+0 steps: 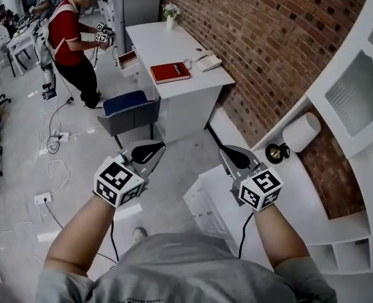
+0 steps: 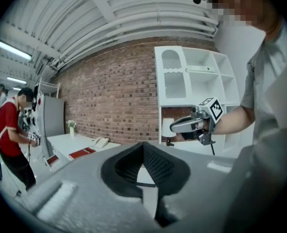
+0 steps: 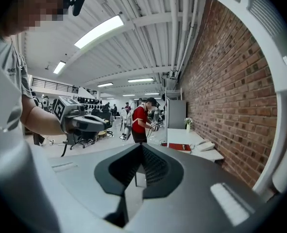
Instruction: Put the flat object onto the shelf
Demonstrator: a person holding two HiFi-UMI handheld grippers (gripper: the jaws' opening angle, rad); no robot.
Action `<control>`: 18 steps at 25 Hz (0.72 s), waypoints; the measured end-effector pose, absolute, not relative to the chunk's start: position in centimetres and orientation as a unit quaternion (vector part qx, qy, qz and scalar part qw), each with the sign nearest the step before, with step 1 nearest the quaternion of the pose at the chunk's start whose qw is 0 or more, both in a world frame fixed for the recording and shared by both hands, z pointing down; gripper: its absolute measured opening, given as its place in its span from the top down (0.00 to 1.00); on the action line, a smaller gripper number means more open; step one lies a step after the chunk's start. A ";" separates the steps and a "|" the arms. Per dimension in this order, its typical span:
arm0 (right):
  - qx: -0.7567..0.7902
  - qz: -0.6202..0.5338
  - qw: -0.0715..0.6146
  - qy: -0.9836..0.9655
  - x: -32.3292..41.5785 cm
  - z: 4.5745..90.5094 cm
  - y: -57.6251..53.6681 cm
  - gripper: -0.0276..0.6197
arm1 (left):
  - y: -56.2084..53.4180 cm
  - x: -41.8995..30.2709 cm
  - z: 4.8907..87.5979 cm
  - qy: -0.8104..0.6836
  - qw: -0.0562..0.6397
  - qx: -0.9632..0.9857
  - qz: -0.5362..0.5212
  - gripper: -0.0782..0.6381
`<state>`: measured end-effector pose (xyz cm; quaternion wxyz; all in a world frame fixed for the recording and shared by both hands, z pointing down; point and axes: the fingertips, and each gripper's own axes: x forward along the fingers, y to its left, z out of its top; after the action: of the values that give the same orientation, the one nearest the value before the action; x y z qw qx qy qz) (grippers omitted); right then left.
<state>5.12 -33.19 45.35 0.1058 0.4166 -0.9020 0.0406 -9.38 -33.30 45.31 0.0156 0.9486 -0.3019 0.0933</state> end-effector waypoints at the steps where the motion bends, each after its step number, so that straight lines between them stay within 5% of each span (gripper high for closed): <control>1: 0.413 0.049 0.110 -0.903 4.7 46.6 -33.1 0.94 | -33.3 -10.2 46.8 -0.308 0.031 0.946 0.093 0.89; 18: 0.388 0.151 0.160 -0.895 2.4 61.5 -28.8 0.94 | -28.2 -13.5 62.7 -0.340 0.217 0.909 0.106 0.89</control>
<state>2.36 -28.81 61.54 0.1602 0.3881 -0.8950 0.1506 -13.55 -28.20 62.71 0.2173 0.9090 -0.3396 0.1061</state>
